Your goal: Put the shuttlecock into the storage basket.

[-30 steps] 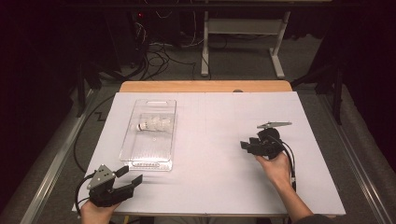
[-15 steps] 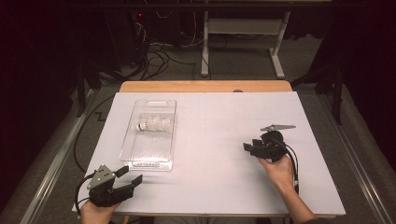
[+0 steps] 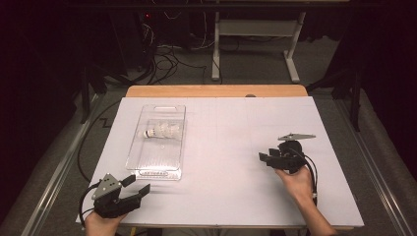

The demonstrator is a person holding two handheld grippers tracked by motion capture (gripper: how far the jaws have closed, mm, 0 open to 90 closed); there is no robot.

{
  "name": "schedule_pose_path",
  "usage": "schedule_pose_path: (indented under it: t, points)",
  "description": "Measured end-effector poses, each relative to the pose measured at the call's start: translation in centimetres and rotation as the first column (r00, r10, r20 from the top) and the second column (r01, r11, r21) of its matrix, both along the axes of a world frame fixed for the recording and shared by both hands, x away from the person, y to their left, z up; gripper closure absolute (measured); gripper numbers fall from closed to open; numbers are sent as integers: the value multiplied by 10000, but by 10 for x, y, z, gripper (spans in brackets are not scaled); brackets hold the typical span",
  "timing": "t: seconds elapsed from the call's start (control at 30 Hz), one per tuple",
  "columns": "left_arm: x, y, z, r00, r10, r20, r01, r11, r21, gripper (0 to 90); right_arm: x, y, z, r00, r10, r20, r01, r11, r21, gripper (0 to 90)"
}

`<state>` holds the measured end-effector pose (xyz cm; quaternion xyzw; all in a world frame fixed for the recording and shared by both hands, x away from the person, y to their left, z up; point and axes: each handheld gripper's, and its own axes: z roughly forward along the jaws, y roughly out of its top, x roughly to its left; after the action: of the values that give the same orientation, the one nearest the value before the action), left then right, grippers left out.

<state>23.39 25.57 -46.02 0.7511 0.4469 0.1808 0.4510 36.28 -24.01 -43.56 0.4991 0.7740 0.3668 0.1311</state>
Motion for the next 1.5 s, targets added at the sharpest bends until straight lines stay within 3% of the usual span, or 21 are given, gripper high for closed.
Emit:
schedule_pose_path:
  t: [1.5]
  points:
    - [0,0,0,10000,-3,8,3,10000,-15,353,-31,-20,-6,9992,-227,320,219,9995,242,515]
